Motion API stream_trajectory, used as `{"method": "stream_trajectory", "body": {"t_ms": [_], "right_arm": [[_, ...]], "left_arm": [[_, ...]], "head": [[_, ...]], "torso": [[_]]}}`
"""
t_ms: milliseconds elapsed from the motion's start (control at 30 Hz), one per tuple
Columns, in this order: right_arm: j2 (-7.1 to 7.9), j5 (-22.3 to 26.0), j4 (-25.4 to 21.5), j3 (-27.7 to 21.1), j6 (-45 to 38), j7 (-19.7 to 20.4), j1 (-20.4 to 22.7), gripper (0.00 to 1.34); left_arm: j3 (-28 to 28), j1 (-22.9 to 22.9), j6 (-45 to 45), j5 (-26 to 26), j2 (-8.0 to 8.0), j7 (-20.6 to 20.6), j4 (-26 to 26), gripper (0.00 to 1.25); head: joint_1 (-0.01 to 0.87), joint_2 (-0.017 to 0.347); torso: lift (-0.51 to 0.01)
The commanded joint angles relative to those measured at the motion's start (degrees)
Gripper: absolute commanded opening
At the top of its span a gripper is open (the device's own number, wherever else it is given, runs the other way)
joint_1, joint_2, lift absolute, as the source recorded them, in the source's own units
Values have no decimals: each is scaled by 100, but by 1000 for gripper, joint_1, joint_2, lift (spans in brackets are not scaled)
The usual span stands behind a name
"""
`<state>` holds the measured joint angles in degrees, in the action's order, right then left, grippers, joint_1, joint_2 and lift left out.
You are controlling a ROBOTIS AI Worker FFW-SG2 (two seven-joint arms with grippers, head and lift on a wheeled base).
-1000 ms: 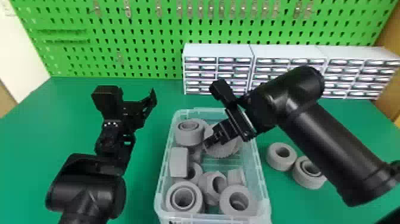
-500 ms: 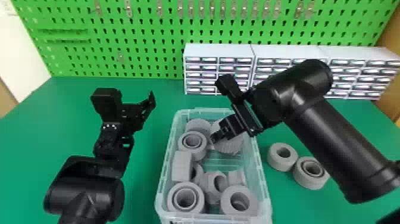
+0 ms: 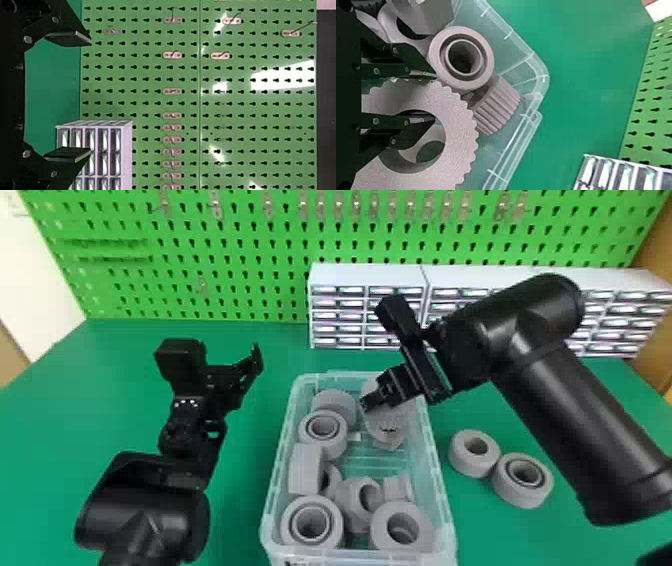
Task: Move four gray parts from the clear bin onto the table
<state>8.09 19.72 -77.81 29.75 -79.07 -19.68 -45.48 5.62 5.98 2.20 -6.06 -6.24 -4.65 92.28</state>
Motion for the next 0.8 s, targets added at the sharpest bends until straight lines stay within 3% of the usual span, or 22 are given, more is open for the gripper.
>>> {"method": "stream_trajectory", "body": {"t_ms": [0, 767], "right_arm": [[0, -82, -199, -136, -56, 0, 31, 304], [53, -689, -876, -1050, -522, 0, 312, 304]], "left_arm": [[-8, -18, 0, 0, 0, 0, 0, 956], [0, -35, 0, 9, -9, 0, 0, 956]], "head": [[693, 72], [693, 72]], "torso": [[-52], [-52]]}}
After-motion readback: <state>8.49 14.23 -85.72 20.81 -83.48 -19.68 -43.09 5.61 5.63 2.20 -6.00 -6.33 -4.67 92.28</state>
